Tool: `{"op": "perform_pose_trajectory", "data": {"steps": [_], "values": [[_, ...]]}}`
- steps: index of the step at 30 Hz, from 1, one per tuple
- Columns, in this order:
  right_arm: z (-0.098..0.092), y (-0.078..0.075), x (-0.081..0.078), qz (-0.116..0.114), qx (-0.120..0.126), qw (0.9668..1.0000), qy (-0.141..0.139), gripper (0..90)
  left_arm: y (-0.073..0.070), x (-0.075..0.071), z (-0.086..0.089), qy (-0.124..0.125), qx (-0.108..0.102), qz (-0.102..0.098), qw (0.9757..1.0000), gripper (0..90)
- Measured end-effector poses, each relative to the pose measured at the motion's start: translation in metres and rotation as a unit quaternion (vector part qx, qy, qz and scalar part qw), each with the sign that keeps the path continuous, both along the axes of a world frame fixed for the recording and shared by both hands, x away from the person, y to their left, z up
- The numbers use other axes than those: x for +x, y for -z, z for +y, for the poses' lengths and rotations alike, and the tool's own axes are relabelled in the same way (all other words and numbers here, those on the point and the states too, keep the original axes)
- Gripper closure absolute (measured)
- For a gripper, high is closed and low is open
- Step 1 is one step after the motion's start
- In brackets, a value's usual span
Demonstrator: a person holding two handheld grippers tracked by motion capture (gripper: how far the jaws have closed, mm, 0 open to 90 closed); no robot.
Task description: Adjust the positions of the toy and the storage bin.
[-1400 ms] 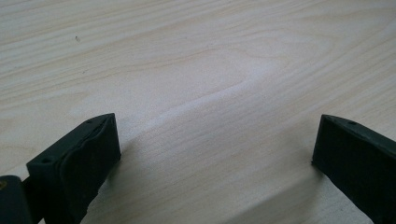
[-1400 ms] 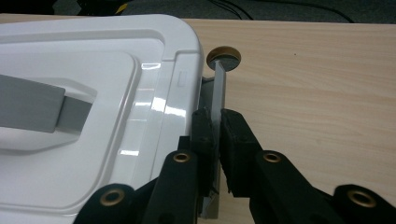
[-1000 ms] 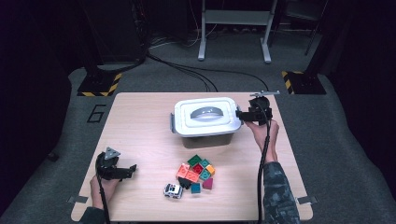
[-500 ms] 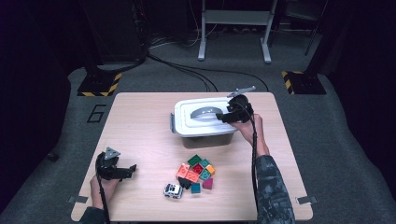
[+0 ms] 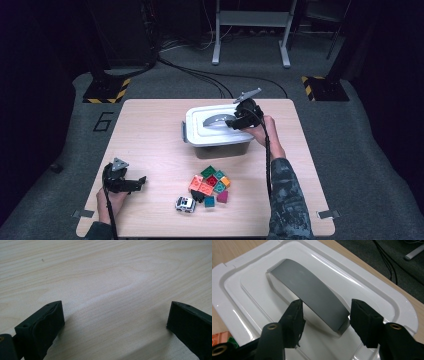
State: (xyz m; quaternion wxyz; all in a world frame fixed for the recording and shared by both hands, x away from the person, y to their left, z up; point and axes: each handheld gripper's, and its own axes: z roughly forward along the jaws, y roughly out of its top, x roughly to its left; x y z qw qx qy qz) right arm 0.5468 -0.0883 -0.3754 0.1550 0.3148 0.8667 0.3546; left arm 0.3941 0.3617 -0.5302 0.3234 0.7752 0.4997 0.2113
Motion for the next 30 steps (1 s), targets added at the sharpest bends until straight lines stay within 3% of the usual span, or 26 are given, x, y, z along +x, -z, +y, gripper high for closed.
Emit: {"op": "perform_pose_trajectory", "data": {"steps": [3,6,12,16,25,27,30], "values": [[0.009,0.001,0.006,0.0,-0.024,0.9995,-0.02,38.1,0.0,0.0,0.0,0.0,0.0,0.0,1.0,1.0],[0.014,0.003,0.008,-0.003,-0.036,0.9991,-0.021,43.5,0.0,0.0,0.0,0.0,0.0,0.0,1.0,1.0],[0.008,0.004,0.006,0.011,-0.027,0.9995,-0.011,49.1,0.0,0.0,0.0,0.0,0.0,0.0,1.0,1.0],[0.007,0.003,0.001,0.01,-0.041,0.9991,-0.007,51.6,0.0,0.0,0.0,0.0,0.0,0.0,1.0,1.0],[0.006,0.0,-0.015,0.021,-0.051,0.9973,0.048,55.1,0.0,0.0,0.0,0.0,-0.001,0.0,1.0,1.1],[0.002,0.001,-0.02,0.024,-0.038,0.9968,0.066,54.9,0.001,0.0,-0.001,-0.005,-0.006,-0.004,1.0,1.1],[-0.003,0.0,-0.023,0.025,-0.028,0.9969,0.069,51.1,0.0,0.0,-0.001,-0.005,-0.005,-0.002,1.0,1.1]]}}
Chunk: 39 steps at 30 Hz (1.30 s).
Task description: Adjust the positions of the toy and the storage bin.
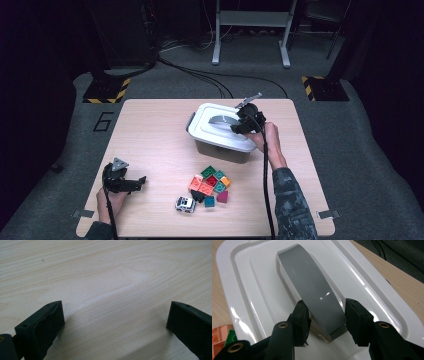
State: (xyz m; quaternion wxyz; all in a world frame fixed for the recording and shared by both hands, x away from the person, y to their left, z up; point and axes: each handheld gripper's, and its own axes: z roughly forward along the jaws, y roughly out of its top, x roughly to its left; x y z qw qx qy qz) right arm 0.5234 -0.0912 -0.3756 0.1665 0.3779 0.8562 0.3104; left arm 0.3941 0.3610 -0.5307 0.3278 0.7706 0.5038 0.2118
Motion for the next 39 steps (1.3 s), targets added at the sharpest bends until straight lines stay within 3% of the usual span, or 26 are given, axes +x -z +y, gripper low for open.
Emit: {"op": "perform_pose_trajectory", "data": {"steps": [1,4,6,7,8,11,12,14,15,23,34,39], "values": [[-0.002,-0.001,0.0,0.001,0.017,0.9999,-0.005,47.2,0.0,0.0,0.0,0.001,0.001,0.0,1.0,1.1],[-0.003,-0.006,0.0,-0.011,0.025,0.9996,-0.011,45.0,0.0,0.0,0.0,0.0,0.0,0.0,1.0,1.1],[0.005,-0.012,0.005,-0.02,0.034,0.9987,-0.033,42.7,0.0,0.0,0.0,0.0,0.0,0.001,1.0,1.1],[0.005,-0.012,0.005,-0.02,0.034,0.9987,-0.033,42.7,0.0,0.0,0.0,0.0,0.0,0.001,1.0,1.1],[0.012,-0.013,0.008,-0.034,0.017,0.9979,-0.052,42.6,0.0,0.0,0.0,0.0,0.0,0.001,1.0,1.1],[0.021,-0.014,0.012,-0.029,0.018,0.9973,-0.065,44.8,0.0,0.0,0.0,0.0,0.0,0.001,1.0,1.1],[0.028,-0.013,0.015,-0.027,0.003,0.9971,-0.071,51.2,0.0,0.0,0.0,0.0,0.0,-0.001,1.0,1.1],[0.031,-0.011,0.016,-0.025,0.002,0.9965,-0.08,52.3,0.0,0.0,0.0,0.0,0.0,-0.002,1.0,1.1],[0.034,-0.009,0.014,-0.027,-0.013,0.9966,-0.077,53.7,0.0,0.0,0.0,0.0,0.0,-0.001,1.0,1.1],[0.031,-0.011,0.009,-0.025,-0.028,0.9967,-0.071,61.4,0.0,0.0,0.0,0.0,0.0,-0.001,1.0,1.1],[0.043,-0.011,0.004,0.003,0.004,0.9997,-0.024,66.0,0.0,0.0,0.0,0.002,0.003,-0.002,1.0,1.2],[0.046,-0.011,0.002,0.003,0.006,0.9997,-0.023,66.7,0.001,0.0,0.0,-0.002,-0.001,-0.005,1.0,1.2]]}}
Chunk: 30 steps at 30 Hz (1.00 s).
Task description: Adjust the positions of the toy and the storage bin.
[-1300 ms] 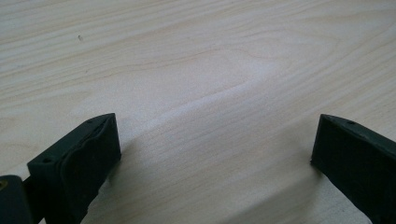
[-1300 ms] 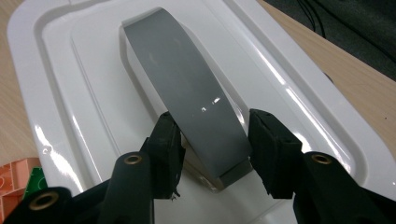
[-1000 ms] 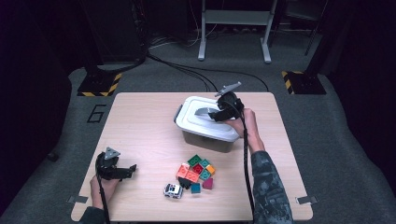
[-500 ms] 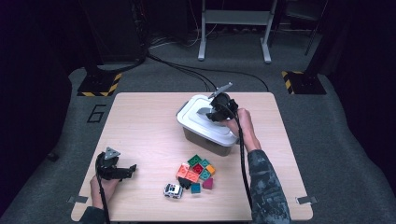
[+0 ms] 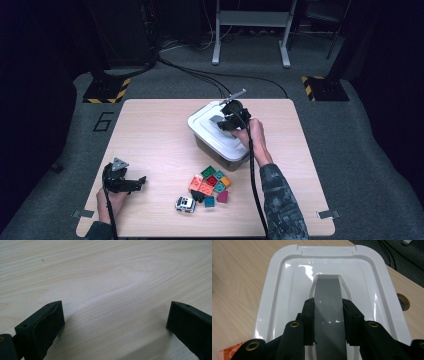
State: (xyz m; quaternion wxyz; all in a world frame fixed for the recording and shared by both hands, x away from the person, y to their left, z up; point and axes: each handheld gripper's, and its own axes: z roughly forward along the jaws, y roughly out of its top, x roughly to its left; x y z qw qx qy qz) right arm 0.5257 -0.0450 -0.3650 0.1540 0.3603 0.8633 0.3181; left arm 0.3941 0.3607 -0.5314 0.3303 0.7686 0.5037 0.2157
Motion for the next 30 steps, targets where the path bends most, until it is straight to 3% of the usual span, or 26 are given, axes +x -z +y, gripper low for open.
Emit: {"op": "perform_pose_trajectory", "data": {"steps": [3,8,17,30], "values": [[-0.0015,-0.0003,0.0008,-0.005,-0.008,0.9997,-0.02,67.0,-0.0011,-0.0001,0.001,0.006,0.005,0.007,0.9999,1.2],[-0.0048,0.0011,0.0029,0.004,0.016,0.999,-0.041,67.2,-0.0006,0.0,0.0003,0.002,0.001,0.004,1.0,1.2],[-0.0069,0.0017,0.0087,0.014,0.026,0.9947,-0.099,67.3,-0.0006,-0.0001,0.0002,0.001,0.0,0.004,1.0,1.3],[-0.0042,0.0004,0.0062,0.008,0.013,0.9958,-0.09,67.2,0.0002,0.0,-0.0002,-0.001,-0.002,-0.001,1.0,1.3]]}}
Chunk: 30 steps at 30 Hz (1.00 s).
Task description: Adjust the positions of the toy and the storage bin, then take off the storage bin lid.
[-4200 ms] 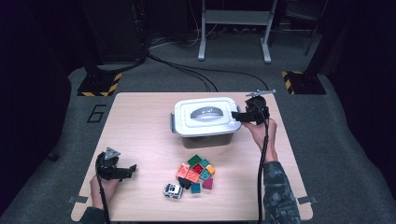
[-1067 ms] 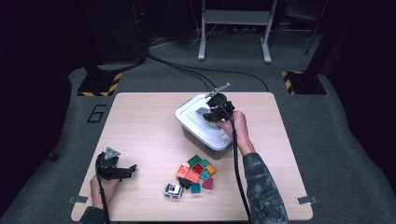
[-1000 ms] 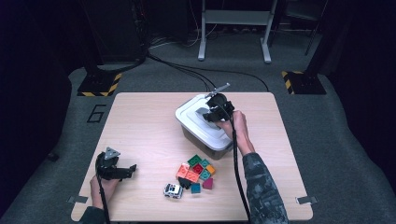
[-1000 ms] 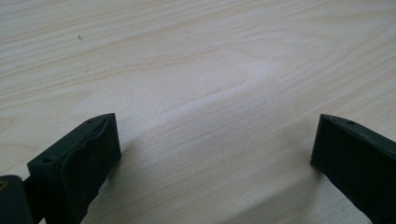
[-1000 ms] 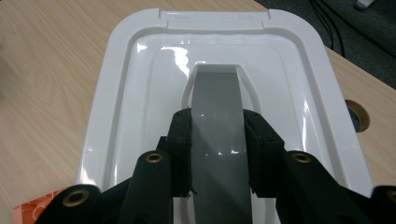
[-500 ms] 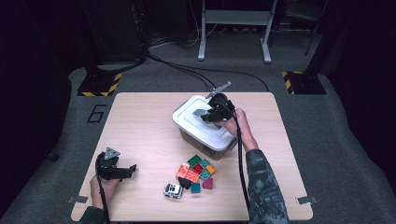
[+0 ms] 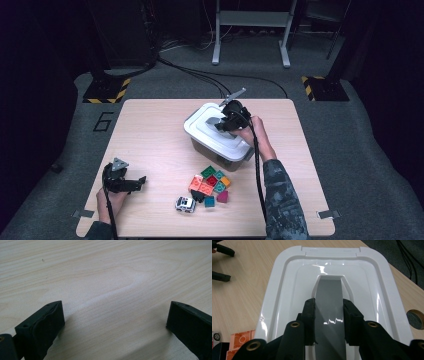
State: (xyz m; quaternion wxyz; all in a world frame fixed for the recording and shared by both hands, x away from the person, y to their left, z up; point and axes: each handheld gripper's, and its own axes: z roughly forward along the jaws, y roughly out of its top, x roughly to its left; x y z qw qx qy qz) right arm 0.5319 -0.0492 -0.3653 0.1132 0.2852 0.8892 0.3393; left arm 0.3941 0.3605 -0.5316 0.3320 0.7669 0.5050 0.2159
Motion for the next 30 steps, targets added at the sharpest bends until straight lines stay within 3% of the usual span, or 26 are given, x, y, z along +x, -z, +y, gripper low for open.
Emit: {"op": "perform_pose_trajectory", "data": {"steps": [19,24,30], "values": [[-0.01,-0.034,-0.012,-0.042,0.011,0.9988,0.024,67.2,0.0,0.0,0.0,0.001,0.002,0.001,1.0,1.4],[-0.016,-0.043,-0.016,-0.053,0.014,0.9974,0.047,67.2,0.0,0.0,0.0,0.002,0.002,0.001,1.0,1.4],[-0.034,-0.055,-0.019,-0.063,0.028,0.993,0.096,67.1,0.0,0.0,0.0,0.002,0.002,0.001,1.0,1.4]]}}
